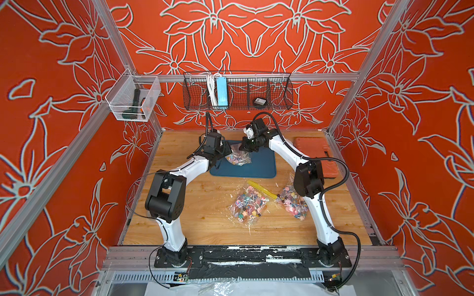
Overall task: Pour candies out of the ziploc bag
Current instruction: 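Pour the candies out of the ziploc bag onto the tray.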
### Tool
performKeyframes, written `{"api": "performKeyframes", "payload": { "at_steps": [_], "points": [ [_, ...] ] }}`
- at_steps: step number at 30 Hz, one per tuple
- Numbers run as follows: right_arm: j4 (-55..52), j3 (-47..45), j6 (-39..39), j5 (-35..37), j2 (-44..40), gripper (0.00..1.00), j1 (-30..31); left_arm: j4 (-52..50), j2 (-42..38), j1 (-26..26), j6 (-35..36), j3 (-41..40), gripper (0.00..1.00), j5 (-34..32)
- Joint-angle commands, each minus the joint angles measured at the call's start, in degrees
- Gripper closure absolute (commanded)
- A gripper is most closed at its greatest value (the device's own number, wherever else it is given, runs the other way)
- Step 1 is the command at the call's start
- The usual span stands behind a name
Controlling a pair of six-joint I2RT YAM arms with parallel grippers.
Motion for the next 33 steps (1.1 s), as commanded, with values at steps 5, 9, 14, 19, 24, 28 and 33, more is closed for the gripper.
{"api": "performKeyframes", "payload": {
  "at_steps": [5,9,14,19,24,28,33],
  "points": [
    [4.16,-7.81,-0.6,2.74,-6.28,1.0,-2.1,2.9,2.79,-2.94,2.69,5.8,1.0,1.47],
    [6.81,-13.19,0.06,3.24,-8.98,1.0,-3.22,1.8,4.31,-4.23,3.32,8.14,1.0,1.48],
    [8.25,-17.78,-0.13,4.48,-12.19,1.0,-4.89,0.88,5.56,-5.58,4.02,10.42,1.0,2.06],
    [9.33,-20.84,-0.22,4.18,-13.62,1.0,-6.37,-0.94,6.62,-6.42,5.18,13.67,1.0,1.5],
    [10.42,-23.14,0.07,2.92,-13.05,1.0,-6.73,-3.75,7.28,-6.54,7.35,16.43,1.0,-0.35],
    [12.4,-25.6,0.7,2.83,-13.34,1.0,-6.9,-6.29,7.5,-6.6,9.32,19.11,1.0,-1.36],
    [14.1,-27.33,1.34,2.53,-13.5,1.0,-7.14,-9.75,7.91,-6.6,11.8,22.18,1.0,-3.21]
  ]
}}
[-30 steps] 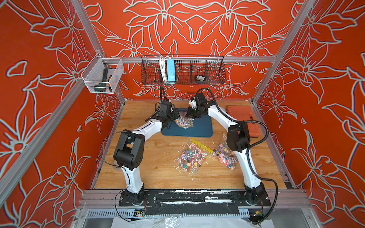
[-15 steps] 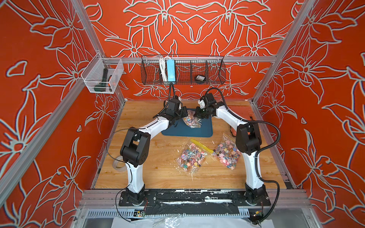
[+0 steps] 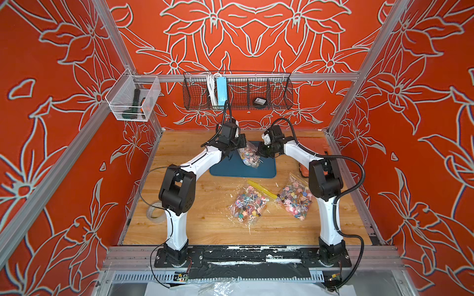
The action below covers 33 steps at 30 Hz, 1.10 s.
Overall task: Pour candies out of the ziploc bag
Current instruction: 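Pour the candies out of the ziploc bag onto the tray.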
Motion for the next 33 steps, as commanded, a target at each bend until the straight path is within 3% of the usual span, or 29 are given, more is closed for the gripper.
{"api": "performKeyframes", "payload": {
  "at_steps": [1,33],
  "points": [
    [1.92,-1.18,0.88,-0.45,-1.63,1.0,-0.3,-0.08,0.42,-0.17,3.36,3.41,1.0,-2.19],
    [21.96,-10.75,10.77,-10.46,-0.99,1.0,-0.66,-5.95,-1.8,-0.26,10.75,8.38,1.0,-10.49]
  ]
}}
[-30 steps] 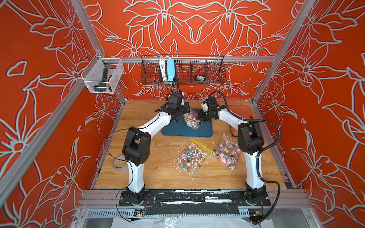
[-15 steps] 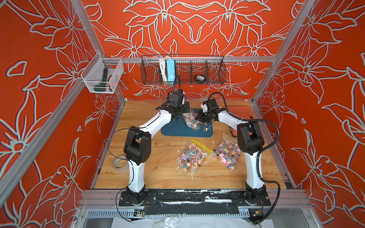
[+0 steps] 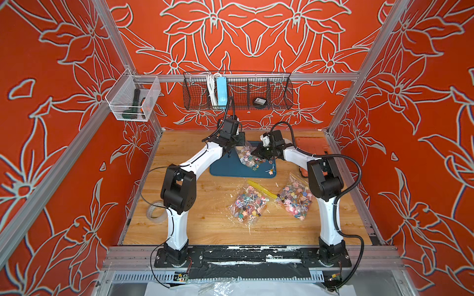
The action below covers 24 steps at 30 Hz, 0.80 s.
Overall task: Pour candies out of the ziploc bag
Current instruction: 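Pour the candies out of the ziploc bag onto the tray.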
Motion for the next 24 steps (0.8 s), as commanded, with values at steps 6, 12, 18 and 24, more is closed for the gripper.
{"api": "performKeyframes", "payload": {
  "at_steps": [6,12,18,24],
  "points": [
    [6.35,-2.26,4.31,-4.32,-0.23,1.0,-0.19,1.09,-3.53,0.0,3.42,3.49,1.0,-4.7],
    [6.96,-1.83,4.18,-5.13,-0.16,1.0,0.42,0.25,-4.07,0.0,4.85,4.67,1.0,-6.25],
    [6.48,-1.02,4.2,-5.24,0.51,1.0,1.01,-0.43,-4.11,0.0,5.59,5.08,1.0,-7.04],
    [6.39,-0.08,4.02,-5.24,1.6,1.0,2.12,-0.26,-5.13,0.0,6.75,4.73,1.0,-8.58]
  ]
}}
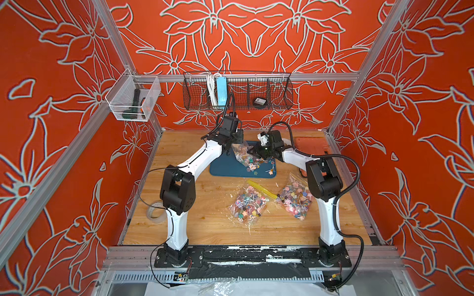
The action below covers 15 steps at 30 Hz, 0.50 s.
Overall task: Pour candies out of the ziploc bag
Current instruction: 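Pour the candies out of the ziploc bag onto the tray.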
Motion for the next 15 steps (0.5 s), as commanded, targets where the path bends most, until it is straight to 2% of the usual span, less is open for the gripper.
{"api": "performKeyframes", "payload": {
  "at_steps": [1,15],
  "points": [
    [-1.08,1.48,0.14,-0.52,1.73,1.0,0.92,3.26,-4.49,0.0,2.07,1.82,1.0,-2.68],
    [-0.03,3.68,0.59,-0.39,4.22,1.0,3.28,1.75,-4.71,0.0,5.26,3.07,1.0,-6.07]
  ]
}}
